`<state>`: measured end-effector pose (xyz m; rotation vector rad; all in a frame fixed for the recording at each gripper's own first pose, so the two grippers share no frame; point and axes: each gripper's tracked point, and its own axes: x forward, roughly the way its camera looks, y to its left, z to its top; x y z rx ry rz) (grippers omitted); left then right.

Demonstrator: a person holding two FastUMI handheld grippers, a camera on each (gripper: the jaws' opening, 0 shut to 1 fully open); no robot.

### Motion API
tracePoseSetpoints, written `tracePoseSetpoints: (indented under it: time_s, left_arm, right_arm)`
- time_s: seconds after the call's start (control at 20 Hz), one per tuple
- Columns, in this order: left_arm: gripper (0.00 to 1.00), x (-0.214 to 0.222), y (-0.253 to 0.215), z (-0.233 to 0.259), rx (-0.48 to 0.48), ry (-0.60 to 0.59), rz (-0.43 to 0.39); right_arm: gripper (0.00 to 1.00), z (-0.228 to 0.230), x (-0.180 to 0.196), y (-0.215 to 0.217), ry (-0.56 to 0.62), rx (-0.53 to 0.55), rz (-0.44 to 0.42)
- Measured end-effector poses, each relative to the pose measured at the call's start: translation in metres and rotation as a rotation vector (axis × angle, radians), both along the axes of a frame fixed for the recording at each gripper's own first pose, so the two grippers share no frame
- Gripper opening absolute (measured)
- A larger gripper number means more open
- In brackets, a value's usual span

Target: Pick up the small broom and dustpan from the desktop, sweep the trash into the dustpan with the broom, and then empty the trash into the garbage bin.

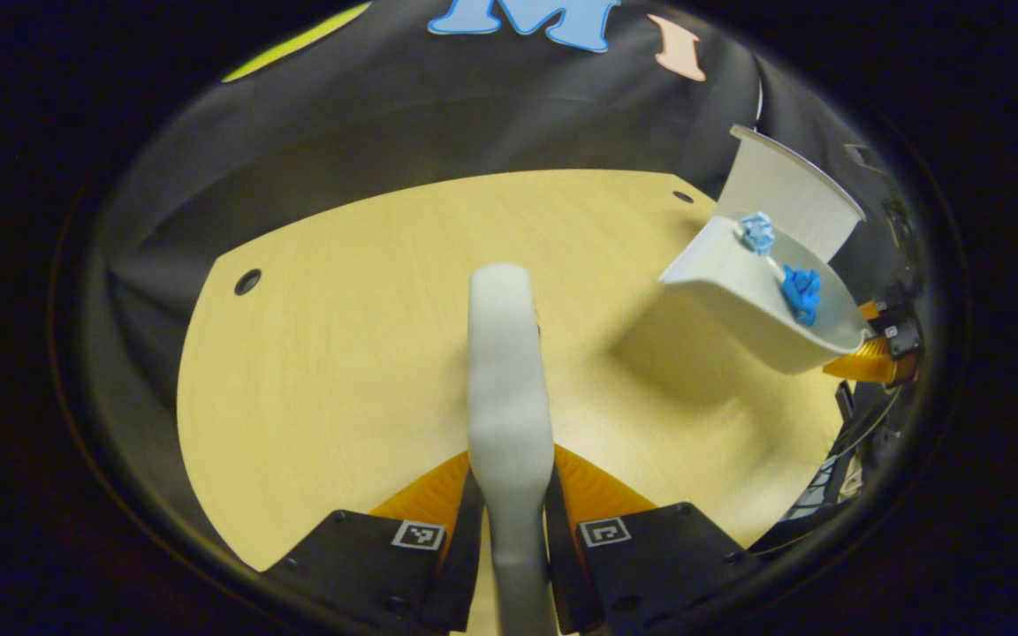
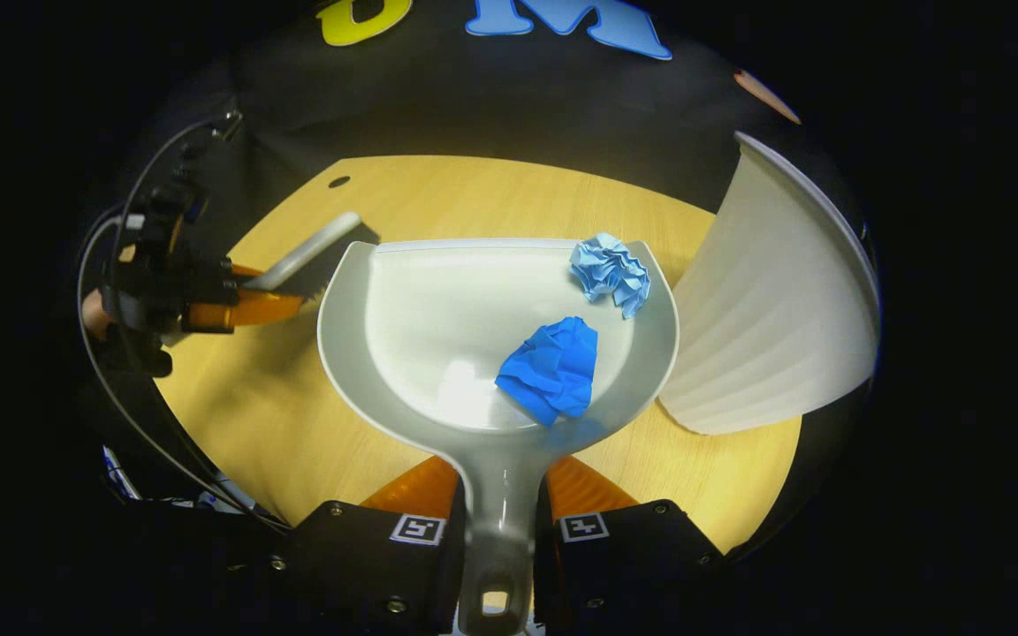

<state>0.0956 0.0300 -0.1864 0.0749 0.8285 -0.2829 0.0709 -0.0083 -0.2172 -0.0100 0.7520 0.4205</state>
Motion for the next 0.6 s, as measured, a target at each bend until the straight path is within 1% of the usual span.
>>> tracePoseSetpoints:
  time_s: [0.05, 0.1, 0.15, 0.2, 0.25, 0.3, 0.35, 0.4, 0.5, 0.55, 0.6]
  left_arm:
    - [0.4, -0.007, 0.015, -0.01, -0.002, 0.002, 0.018]
    - [0.4, -0.02, 0.039, -0.019, -0.006, 0.003, 0.041]
    - [0.39, -0.037, 0.077, -0.038, -0.01, 0.002, 0.068]
    - [0.39, -0.043, 0.095, -0.046, -0.013, 0.004, 0.079]
    - [0.39, -0.056, 0.119, -0.061, -0.022, 0.01, 0.094]
    - [0.43, -0.065, 0.132, -0.069, -0.032, 0.014, 0.101]
    - [0.39, -0.073, 0.145, -0.076, -0.043, 0.017, 0.108]
    - [0.39, -0.07, 0.139, -0.068, -0.061, 0.025, 0.119]
    - [0.41, -0.077, 0.141, -0.063, -0.067, 0.019, 0.131]
    - [0.41, -0.081, 0.137, -0.061, -0.066, 0.017, 0.132]
    - [0.41, -0.086, 0.132, -0.059, -0.06, 0.014, 0.135]
  right_arm:
    - [0.33, 0.0, 0.0, 0.0, -0.017, 0.015, 0.002]
    - [0.33, -0.003, 0.0, 0.001, -0.035, 0.033, 0.004]
    - [0.33, -0.003, 0.002, 0.002, -0.069, 0.076, -0.001]
    - [0.33, -0.002, 0.002, 0.003, -0.084, 0.107, -0.006]
    - [0.33, -0.002, 0.004, 0.005, -0.109, 0.174, -0.022]
    - [0.33, -0.004, 0.004, 0.007, -0.118, 0.223, -0.035]
    - [0.33, -0.006, 0.004, 0.007, -0.121, 0.269, -0.05]
    - [0.33, -0.002, 0.005, 0.01, -0.118, 0.336, -0.088]
    - [0.33, 0.006, 0.001, 0.015, -0.097, 0.479, -0.208]
    - [0.33, 0.01, 0.002, 0.016, -0.093, 0.56, -0.255]
    - [0.32, 0.018, 0.007, 0.015, -0.09, 0.679, -0.303]
